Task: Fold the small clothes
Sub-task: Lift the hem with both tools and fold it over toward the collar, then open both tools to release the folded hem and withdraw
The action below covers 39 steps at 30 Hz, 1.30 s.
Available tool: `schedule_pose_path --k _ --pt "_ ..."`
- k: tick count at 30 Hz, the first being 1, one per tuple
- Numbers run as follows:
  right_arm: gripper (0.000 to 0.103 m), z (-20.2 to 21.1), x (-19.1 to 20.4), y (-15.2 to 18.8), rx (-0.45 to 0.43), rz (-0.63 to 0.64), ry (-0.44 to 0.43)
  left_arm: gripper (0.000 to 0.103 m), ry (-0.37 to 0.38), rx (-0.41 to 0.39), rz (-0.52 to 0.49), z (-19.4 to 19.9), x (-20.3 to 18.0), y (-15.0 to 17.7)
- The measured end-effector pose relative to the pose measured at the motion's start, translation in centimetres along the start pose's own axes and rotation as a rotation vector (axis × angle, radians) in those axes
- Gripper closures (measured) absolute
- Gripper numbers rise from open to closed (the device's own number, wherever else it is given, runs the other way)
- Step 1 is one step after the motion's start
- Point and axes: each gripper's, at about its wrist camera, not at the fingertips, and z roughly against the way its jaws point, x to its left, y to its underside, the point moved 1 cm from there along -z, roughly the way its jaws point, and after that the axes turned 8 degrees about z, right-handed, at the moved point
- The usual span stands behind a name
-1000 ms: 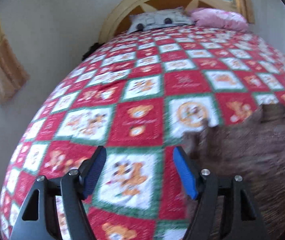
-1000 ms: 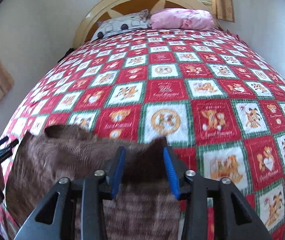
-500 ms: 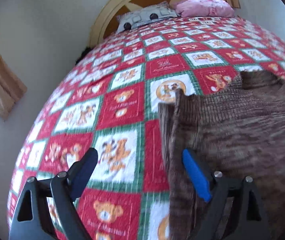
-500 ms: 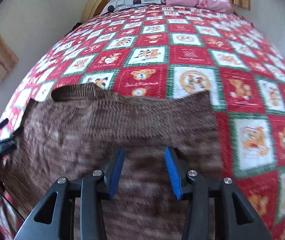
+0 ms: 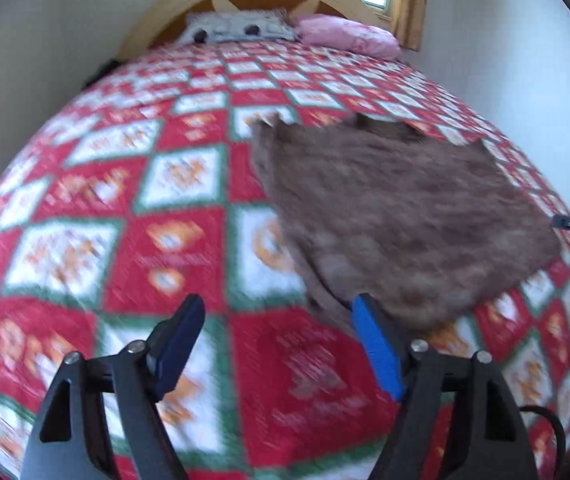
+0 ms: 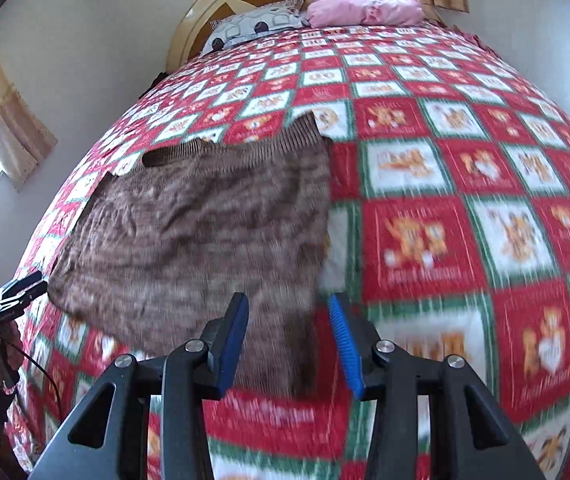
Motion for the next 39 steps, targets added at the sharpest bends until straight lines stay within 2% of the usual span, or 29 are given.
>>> schedule_pose_path --k 1,3,6,10,13,16,18,20,21,22,24,29,31,36,39 --pt "0.059 0.1 0.1 0.6 0.006 -0.003 -0.005 0.035 0.005 0.009 -0.014 -0.3 -0.8 0.5" --pt "0.059 0.2 0.5 1.4 0.007 -0.007 -0.013 0.044 0.015 0.023 -0.040 -0.8 -2.0 1.0" --pt "0.059 0.5 1.5 2.2 0.004 -0.007 -0.041 0.046 0.016 0.012 -0.034 -1.0 -2.9 1.0" --pt "0.059 0.0 2.4 2.8 0.016 0.018 -0.019 0.062 0.056 0.023 0.014 -1.3 -2.5 0.6" --pt "0.059 0.1 2.4 3.0 0.006 0.003 -0.020 0.064 0.064 0.007 0.005 -0.2 -2.8 1.2" --pt "0.059 -0.2 2.3 3.1 0.000 0.000 -0.019 0.064 0.033 0.015 -0.021 -0.6 -2.9 1.4" --pt "0.059 -0.3 2.3 3.2 -0.001 -0.008 -0.015 0.067 0.046 0.007 -0.003 -0.8 -2.6 1.3" --pt "0.059 -0.3 2.2 3.3 -0.009 -0.021 -0.012 0.075 0.052 0.007 -0.008 -1.1 -2.9 1.2" --pt "0.059 -0.2 2.3 3.3 -0.013 -0.023 -0.009 0.085 0.054 0.010 -0.022 -1.3 -3.2 1.3" --pt "0.059 -0.2 2.4 3.4 -0.014 -0.017 -0.003 0.090 0.052 0.009 -0.047 -1.4 -3.8 1.4" --pt "0.059 -0.2 2.6 3.5 -0.012 0.003 0.011 0.095 0.035 0.001 -0.081 -1.1 -4.3 1.5" --pt "0.059 0.3 2.1 3.7 -0.012 -0.001 0.015 0.097 0.052 0.005 -0.091 1.4 -2.4 0.7" --pt "0.059 0.4 1.9 3.9 -0.010 0.002 0.026 0.097 0.028 0.009 -0.124 2.2 -1.4 0.7" --pt "0.059 0.9 1.6 4.3 -0.024 -0.028 0.006 0.101 0.015 0.063 -0.158 1.3 -0.4 1.6" --pt "0.059 1.0 2.2 4.5 -0.014 -0.010 0.001 0.101 0.033 0.071 -0.136 0.5 -0.3 2.1"
